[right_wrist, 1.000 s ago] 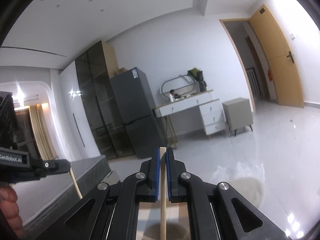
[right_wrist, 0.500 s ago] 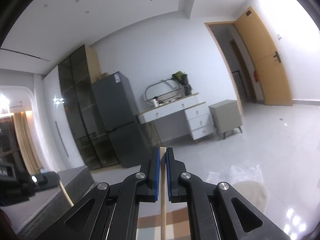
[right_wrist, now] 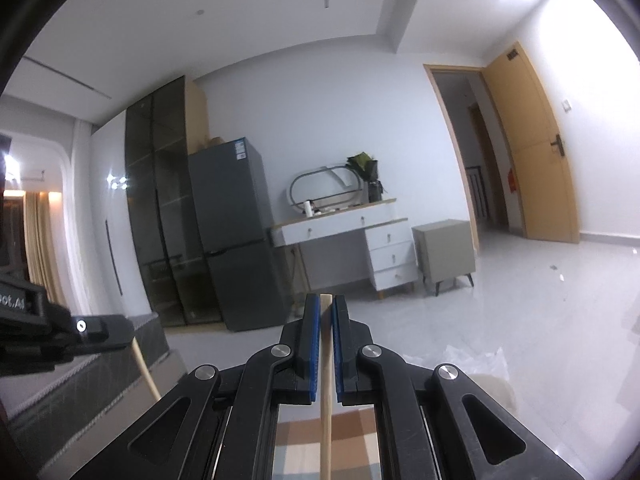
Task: Organize utensils
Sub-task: 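Raise both chopsticks over the holder and open both grippers to release them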
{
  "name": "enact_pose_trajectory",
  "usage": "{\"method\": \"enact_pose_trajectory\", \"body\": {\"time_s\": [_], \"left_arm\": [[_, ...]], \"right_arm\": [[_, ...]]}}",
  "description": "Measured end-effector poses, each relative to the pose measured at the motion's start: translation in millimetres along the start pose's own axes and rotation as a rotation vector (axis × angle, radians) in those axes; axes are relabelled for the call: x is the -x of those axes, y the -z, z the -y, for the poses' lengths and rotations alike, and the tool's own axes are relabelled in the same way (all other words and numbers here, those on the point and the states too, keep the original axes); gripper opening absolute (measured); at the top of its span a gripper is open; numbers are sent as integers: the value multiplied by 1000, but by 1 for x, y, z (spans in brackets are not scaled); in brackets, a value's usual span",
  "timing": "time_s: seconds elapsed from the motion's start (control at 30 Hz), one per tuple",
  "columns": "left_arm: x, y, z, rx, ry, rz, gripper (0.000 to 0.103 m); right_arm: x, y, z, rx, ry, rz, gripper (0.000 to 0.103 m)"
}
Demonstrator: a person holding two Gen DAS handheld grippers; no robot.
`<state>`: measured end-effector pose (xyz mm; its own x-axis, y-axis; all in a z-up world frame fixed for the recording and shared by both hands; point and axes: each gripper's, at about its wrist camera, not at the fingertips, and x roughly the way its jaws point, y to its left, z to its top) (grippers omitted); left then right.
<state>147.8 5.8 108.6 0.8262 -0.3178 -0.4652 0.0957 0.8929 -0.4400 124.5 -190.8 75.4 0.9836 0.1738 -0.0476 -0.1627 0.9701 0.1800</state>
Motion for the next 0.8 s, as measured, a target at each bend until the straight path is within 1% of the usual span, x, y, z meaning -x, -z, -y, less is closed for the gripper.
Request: {"method": "enact_pose_trajectory", "body": {"time_s": [0.2,0.43,0.53,0.67,0.77,0.8], "left_arm": [[1,5,4,-21,-2,-35,2],[-5,14,14,-61,-5,-109,2],[-10,20,21,-90,3,-175,2],[-20,32,30,-135,23,-302,2],[-25,40,34,-133,40,-395,2],[-22,41,34,-124,31,-404,2]], "right_arm": [[10,-2,9,-6,-29,-47,5],[30,0,23,5,-56,-113,5],[37,3,32,-17,-73,-160,6],[43,5,38,-32,-109,-234,9],[46,8,41,-36,-151,-298,9],[48,8,41,-34,-153,-308,10]]}}
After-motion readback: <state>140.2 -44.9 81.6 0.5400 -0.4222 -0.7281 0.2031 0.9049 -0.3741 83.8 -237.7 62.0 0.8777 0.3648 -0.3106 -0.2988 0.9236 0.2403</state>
